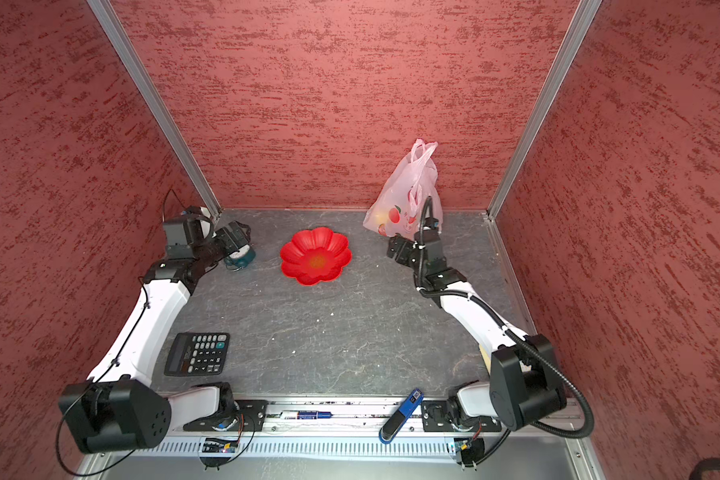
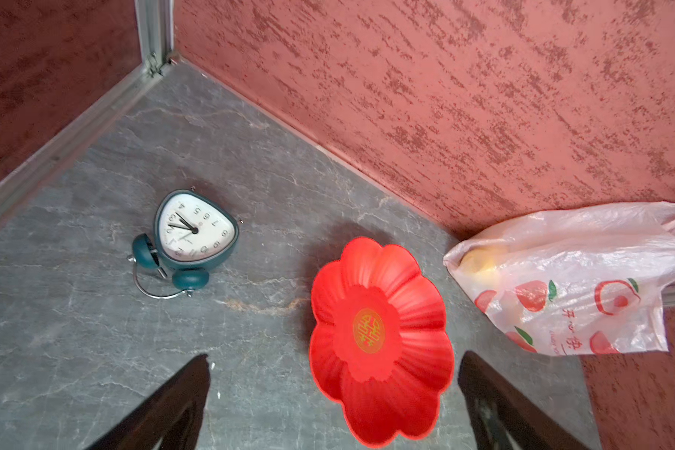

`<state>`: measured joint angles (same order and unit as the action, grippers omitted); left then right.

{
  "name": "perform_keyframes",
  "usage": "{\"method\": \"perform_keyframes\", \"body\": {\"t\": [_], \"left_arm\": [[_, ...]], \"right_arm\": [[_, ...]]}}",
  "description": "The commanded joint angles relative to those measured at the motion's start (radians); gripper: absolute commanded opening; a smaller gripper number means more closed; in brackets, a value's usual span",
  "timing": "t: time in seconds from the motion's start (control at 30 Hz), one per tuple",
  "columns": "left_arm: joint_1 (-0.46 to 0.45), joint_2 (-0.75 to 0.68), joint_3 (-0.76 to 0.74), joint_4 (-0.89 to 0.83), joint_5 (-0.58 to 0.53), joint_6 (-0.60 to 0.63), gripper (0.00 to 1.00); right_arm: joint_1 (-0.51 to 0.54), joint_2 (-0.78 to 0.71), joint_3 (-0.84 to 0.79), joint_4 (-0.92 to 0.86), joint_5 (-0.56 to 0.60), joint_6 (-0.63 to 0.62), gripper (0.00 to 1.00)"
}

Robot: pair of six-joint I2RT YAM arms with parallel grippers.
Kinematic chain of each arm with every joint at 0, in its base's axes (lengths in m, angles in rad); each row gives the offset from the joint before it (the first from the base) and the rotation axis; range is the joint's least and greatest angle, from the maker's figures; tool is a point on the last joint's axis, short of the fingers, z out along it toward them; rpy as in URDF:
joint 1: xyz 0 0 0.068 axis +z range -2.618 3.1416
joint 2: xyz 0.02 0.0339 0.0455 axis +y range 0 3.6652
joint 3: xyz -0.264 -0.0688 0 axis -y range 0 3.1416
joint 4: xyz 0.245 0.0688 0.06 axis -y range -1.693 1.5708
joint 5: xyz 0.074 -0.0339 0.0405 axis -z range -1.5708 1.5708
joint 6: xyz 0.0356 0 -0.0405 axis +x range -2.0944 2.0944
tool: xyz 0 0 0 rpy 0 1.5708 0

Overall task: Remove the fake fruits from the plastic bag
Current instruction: 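Reach both grippers toward the red flower bowl, then grasp the rim of the red flower bowl with the right gripper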

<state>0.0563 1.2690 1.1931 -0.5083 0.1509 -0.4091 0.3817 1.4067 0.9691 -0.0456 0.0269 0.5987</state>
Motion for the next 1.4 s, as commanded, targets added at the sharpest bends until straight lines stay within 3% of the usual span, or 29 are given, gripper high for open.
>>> {"method": "perform_keyframes", "body": {"t": [0.0, 0.1, 0.23, 0.37, 0.57, 0.8, 1.37], "left_arm": [[-0.073, 0.039, 0.068, -0.211, -0.007, 0.080, 0.99], [-0.139, 0.032, 0.057, -0.236, 0.023, 0.134, 1.00], [-0.257, -0.002, -0.011, -0.215, -0.055, 0.158, 1.00], [-0.278, -0.028, -0.009, -0.235, -0.129, 0.181, 0.99], [-0.326, -0.091, -0.041, -0.229, -0.217, 0.212, 1.00], [-0.343, -0.099, -0.040, -0.231, -0.231, 0.219, 1.00], [-0.348, -0.088, -0.042, -0.227, -0.217, 0.219, 0.99]], "right_arm": [[0.086, 0.080, 0.033, -0.011, -0.004, 0.076, 0.99], [0.189, 0.181, 0.076, 0.051, -0.027, 0.123, 0.98], [0.288, 0.337, 0.177, 0.058, -0.022, 0.194, 0.94], [0.325, 0.453, 0.251, 0.113, -0.061, 0.261, 0.83], [0.340, 0.578, 0.384, 0.000, -0.036, 0.303, 0.69], [0.344, 0.609, 0.405, -0.045, -0.012, 0.338, 0.62], [0.352, 0.474, 0.319, -0.039, 0.071, 0.295, 0.62]]}}
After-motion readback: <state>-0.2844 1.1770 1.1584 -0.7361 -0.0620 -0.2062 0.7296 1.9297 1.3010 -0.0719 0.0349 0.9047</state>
